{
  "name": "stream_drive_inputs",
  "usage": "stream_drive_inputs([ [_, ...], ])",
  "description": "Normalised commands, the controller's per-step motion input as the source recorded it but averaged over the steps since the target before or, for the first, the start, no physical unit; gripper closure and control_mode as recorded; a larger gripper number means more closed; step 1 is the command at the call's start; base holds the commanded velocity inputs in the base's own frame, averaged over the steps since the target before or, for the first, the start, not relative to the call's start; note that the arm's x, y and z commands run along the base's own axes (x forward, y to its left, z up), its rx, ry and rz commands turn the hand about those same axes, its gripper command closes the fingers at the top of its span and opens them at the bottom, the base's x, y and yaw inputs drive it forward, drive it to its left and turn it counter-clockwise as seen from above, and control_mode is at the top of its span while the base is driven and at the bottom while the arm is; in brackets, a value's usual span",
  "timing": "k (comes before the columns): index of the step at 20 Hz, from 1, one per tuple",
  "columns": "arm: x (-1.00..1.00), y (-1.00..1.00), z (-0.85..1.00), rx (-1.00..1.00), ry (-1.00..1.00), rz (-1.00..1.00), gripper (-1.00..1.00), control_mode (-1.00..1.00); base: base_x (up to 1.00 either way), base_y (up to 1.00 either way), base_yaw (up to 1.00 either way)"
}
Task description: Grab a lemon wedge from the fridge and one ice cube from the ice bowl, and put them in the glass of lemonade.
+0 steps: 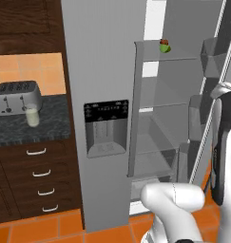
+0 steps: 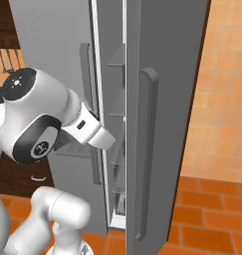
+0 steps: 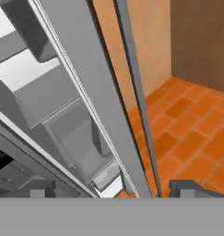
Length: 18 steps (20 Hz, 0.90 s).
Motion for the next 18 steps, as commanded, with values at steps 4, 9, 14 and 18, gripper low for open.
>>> stream_drive_inputs([
  [4, 0.18, 1.0, -0.05, -0.35, 0.31, 0.2, -1.0, -1.0, 0.0, 0.0, 0.0],
  [9, 0.89, 0.78, -0.97, -0.68, 0.4, 0.27, -1.0, -1.0, 0.0, 0.0, 0.0],
  [14, 0.76, 0.09, -0.79, -0.65, 0.26, 0.36, -1.0, -1.0, 0.0, 0.0, 0.0],
  [18, 0.11, -0.39, -0.04, -0.36, 0.21, 0.15, -1.0, -1.0, 0.0, 0.0, 0.0],
])
